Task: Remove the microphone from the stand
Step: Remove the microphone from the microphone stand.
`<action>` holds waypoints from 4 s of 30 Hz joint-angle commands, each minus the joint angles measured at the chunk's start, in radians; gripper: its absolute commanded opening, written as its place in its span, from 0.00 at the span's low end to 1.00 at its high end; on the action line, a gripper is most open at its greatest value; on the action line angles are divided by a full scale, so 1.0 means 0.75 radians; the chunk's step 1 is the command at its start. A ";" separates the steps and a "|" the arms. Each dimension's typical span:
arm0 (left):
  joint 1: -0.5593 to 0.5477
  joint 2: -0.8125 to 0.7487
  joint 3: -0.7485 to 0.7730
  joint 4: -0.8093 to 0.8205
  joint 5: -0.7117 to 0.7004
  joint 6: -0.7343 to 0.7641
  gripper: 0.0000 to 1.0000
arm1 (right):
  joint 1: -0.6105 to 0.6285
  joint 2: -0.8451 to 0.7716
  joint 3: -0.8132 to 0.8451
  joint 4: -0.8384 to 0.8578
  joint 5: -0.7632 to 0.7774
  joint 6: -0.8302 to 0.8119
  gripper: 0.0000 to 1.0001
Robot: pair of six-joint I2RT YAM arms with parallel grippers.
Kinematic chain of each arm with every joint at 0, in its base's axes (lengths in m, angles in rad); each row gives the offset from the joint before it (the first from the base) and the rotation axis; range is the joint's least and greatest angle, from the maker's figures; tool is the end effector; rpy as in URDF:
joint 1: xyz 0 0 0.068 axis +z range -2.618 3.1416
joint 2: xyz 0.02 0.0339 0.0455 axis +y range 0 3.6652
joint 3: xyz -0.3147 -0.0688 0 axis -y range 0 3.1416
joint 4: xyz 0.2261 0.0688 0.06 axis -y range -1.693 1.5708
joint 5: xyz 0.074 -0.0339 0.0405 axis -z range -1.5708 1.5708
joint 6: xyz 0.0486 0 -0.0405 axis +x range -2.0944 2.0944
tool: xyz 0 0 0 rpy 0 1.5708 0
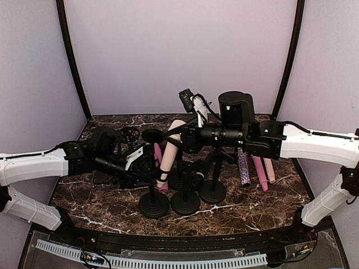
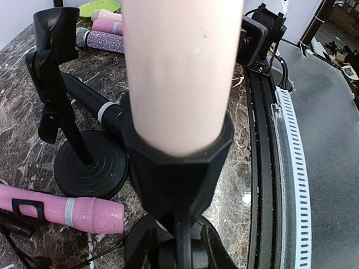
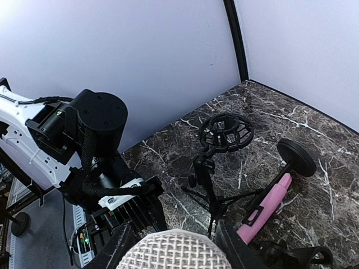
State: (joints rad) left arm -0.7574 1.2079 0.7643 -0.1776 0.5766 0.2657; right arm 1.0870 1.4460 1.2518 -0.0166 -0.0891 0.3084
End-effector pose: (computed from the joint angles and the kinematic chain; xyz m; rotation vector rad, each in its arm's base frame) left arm 0.1501 -0.1783 0.2981 1.3659 1.7497 -0.9057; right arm 0.1515 0.2976 0.4154 -0.7898 1.7435 1.0591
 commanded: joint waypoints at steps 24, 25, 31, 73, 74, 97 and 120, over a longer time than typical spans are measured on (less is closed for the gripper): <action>0.009 0.045 -0.005 -0.102 -0.142 0.037 0.00 | -0.097 -0.044 0.083 0.172 -0.023 0.243 0.00; 0.009 0.048 -0.005 -0.103 -0.140 0.038 0.00 | -0.098 -0.042 0.091 0.157 0.005 0.242 0.00; 0.009 0.058 -0.004 -0.105 -0.127 0.040 0.00 | -0.099 -0.070 0.126 0.098 0.145 0.211 0.00; -0.008 0.122 0.014 -0.129 -0.115 0.046 0.00 | -0.107 -0.140 0.156 0.146 -0.299 -0.099 0.00; -0.009 0.124 0.013 -0.130 -0.120 0.046 0.00 | -0.108 -0.138 0.163 0.134 -0.283 -0.097 0.00; -0.023 0.134 0.018 -0.140 -0.143 0.047 0.00 | -0.115 -0.147 0.174 0.105 -0.213 -0.082 0.00; -0.032 0.132 0.021 -0.143 -0.168 0.046 0.00 | -0.122 -0.170 0.153 0.102 -0.144 -0.085 0.00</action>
State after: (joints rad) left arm -0.7841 1.2694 0.8028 -0.1658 0.5529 0.2852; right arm 1.0004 1.3518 1.3293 -0.0456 -0.2283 0.2340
